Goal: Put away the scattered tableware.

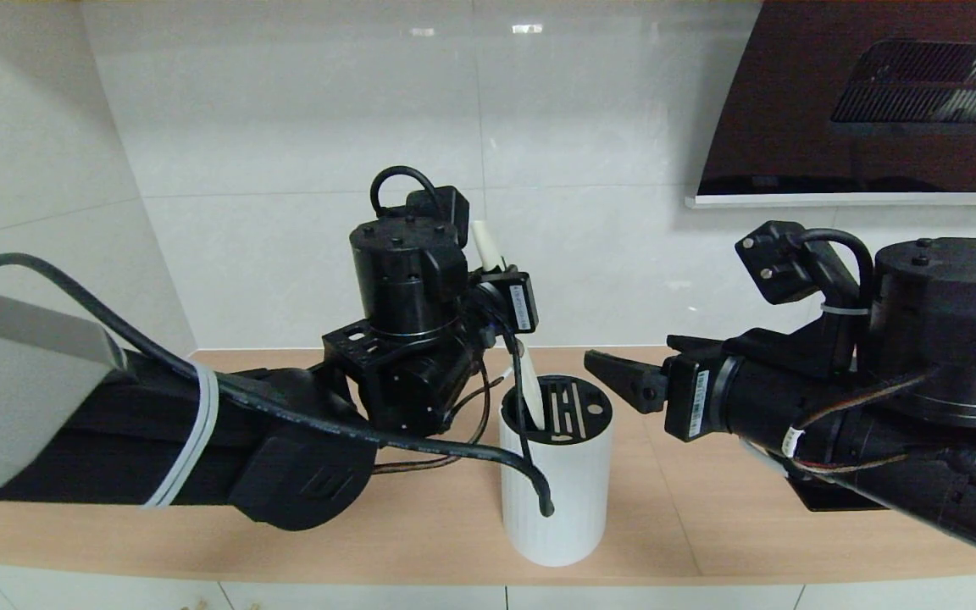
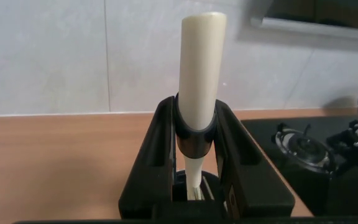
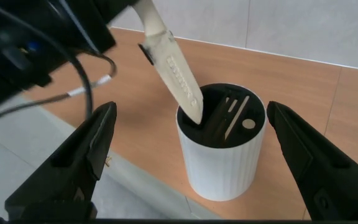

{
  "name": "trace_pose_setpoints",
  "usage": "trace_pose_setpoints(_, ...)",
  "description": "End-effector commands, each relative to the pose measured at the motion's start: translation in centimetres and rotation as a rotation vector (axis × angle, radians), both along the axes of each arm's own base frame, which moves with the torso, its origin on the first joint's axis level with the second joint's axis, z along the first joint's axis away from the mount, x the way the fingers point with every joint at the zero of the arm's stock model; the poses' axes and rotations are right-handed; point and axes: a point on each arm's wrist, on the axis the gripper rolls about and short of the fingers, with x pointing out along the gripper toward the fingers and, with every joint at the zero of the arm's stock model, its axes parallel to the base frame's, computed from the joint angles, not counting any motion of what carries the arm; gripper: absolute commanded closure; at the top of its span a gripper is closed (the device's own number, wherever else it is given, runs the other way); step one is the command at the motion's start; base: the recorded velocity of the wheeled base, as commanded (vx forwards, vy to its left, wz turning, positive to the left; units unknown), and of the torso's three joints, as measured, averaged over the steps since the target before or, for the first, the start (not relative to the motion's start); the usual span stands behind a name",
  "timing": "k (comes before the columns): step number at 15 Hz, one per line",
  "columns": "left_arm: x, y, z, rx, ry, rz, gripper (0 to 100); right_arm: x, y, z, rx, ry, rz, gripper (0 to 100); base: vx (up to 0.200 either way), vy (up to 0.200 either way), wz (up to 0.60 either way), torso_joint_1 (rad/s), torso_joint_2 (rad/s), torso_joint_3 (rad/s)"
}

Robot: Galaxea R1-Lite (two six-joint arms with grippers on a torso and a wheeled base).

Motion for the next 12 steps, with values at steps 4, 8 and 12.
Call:
trace_pose_setpoints(4,0.6,-0.7,-1.9,0.037,0.031,0.023,100,0.0,0.0,-0.1,-0.003,0.003,0.002,0,0.0,0.0,0.0,0.0,0.0,0.0)
trace_pose_setpoints(8,0.7,-1.6,-3.4,0.062,0.059,0.015,100,-0.1,0.0,-0.1,-0.003,0.003,0.002,0,0.0,0.0,0.0,0.0,0.0,0.0)
trace_pose_setpoints(12,0.8,-2.5,-5.1,0.088,0.087,0.02,100,-0.1,-0.1,0.0,0.0,0.001,0.0,0,0.0,0.0,0.0,0.0,0.0,0.0)
